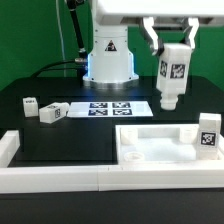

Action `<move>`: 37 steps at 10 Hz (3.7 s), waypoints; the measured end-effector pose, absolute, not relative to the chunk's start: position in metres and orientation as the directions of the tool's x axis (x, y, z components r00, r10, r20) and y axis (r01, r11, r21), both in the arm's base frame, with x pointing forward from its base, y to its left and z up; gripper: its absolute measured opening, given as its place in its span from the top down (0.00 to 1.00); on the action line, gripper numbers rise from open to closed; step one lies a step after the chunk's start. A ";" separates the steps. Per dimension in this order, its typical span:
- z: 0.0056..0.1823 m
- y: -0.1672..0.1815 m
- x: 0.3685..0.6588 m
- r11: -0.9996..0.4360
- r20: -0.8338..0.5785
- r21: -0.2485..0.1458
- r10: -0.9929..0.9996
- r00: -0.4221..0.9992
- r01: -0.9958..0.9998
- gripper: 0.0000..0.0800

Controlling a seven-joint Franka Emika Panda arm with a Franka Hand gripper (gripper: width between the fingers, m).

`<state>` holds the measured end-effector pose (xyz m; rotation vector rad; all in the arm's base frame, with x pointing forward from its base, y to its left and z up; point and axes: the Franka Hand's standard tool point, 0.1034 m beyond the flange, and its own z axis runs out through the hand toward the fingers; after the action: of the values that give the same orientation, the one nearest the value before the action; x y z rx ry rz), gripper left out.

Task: Assemble square table

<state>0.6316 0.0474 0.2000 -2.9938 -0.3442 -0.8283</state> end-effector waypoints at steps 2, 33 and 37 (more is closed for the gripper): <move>0.199 0.045 0.630 -0.976 0.511 0.046 0.206 0.834 0.212 0.64; 0.096 0.004 0.621 -0.958 0.416 0.023 0.269 0.868 0.286 0.19; 0.096 0.004 0.620 -0.966 0.407 0.004 0.239 0.882 0.260 0.19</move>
Offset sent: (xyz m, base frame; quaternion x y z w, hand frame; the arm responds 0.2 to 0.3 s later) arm 0.0000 0.0000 0.0000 0.0000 0.0000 0.0000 1.0000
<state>0.6199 0.0039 0.0957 -2.9976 -0.3974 -0.6387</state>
